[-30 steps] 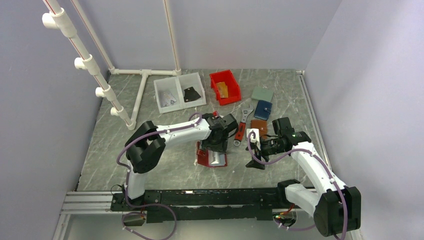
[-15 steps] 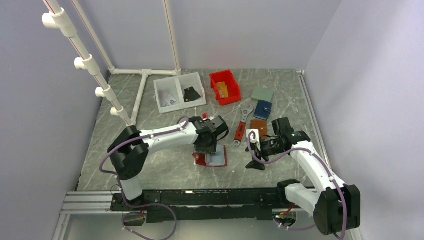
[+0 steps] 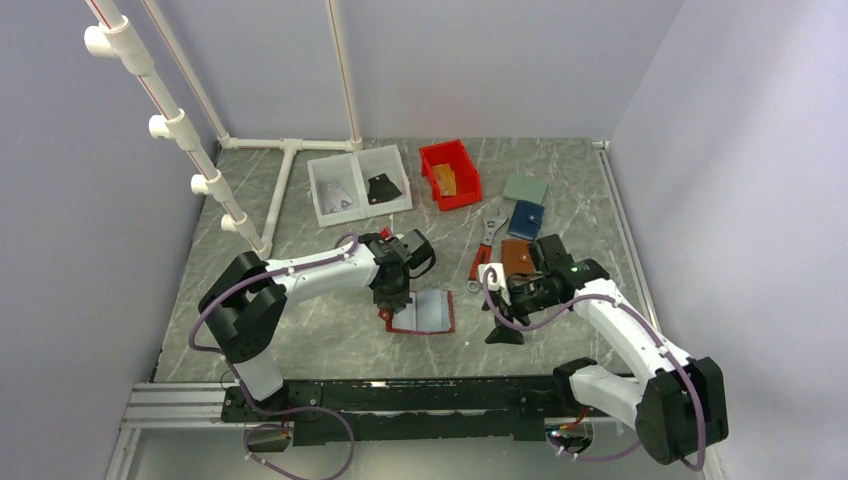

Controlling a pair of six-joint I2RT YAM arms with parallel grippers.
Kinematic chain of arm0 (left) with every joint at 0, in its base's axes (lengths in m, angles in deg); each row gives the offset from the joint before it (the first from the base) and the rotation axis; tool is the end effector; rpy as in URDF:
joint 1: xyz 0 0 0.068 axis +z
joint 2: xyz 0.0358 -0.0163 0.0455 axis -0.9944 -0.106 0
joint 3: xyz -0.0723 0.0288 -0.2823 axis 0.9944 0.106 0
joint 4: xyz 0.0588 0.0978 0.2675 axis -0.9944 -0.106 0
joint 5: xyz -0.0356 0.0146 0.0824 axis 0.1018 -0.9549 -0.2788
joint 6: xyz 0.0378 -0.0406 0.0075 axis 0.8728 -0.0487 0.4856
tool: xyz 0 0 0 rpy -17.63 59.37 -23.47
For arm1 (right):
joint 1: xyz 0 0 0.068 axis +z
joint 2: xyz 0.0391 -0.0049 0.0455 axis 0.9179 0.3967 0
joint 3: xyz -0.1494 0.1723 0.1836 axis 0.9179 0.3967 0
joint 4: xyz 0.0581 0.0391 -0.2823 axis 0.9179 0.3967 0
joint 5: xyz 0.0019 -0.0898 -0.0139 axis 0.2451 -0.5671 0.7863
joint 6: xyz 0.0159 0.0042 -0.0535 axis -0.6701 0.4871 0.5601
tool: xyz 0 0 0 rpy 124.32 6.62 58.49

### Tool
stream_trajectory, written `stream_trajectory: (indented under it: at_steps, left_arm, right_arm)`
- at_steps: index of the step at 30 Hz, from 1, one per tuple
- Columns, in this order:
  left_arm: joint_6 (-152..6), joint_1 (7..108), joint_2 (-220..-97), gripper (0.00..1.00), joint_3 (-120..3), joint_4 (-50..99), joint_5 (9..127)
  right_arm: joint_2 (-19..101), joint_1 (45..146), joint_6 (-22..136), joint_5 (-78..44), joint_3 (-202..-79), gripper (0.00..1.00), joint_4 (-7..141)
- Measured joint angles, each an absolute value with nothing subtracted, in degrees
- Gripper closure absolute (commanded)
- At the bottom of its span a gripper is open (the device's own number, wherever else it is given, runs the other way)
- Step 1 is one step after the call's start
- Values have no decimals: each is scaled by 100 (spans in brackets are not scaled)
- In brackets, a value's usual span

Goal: Take the credit cards out of the card holder
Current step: Open the card holder at the center of the board.

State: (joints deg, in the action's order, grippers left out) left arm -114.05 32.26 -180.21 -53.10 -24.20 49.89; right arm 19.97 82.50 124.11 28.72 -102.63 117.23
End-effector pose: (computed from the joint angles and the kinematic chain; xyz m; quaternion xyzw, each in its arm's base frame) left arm 0.2221 -0.2704 0.1974 -0.0193 0.9903 -0.0342 0.1331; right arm 0.1698 0.0807 0.2190 -0.5984 0.6518 0.3622 0.2932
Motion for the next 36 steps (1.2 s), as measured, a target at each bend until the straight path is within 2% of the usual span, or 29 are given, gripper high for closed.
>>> stream_trajectory:
  at_steps: [2,8,11,15,23,36]
  left_arm:
    - [-11402,3226,-18021,86,-5295,-2407,4991]
    - [-11398,3226,-17977,87,-5149,-2271,4993]
    - [-11402,3226,-17877,87,-4915,-2066,5022]
    - [-11422,3226,-17536,86,-4303,-1511,5170]
    - [-11516,3232,-17063,83,-3601,-724,5400]
    - [-11588,3234,-17031,82,-3601,-667,5428]
  right_arm:
    - [2087,8703,12169,2642,-10374,33,11661]
    - [2566,9461,11048,2271,-10932,78,11152]
    - [2826,9494,10151,2229,-11021,91,10562]
    - [3007,9313,8849,2293,-10862,95,9672]
    - [3396,9061,6600,2371,-10396,96,8142]
    - [4419,9527,5743,1875,-10477,100,7692]
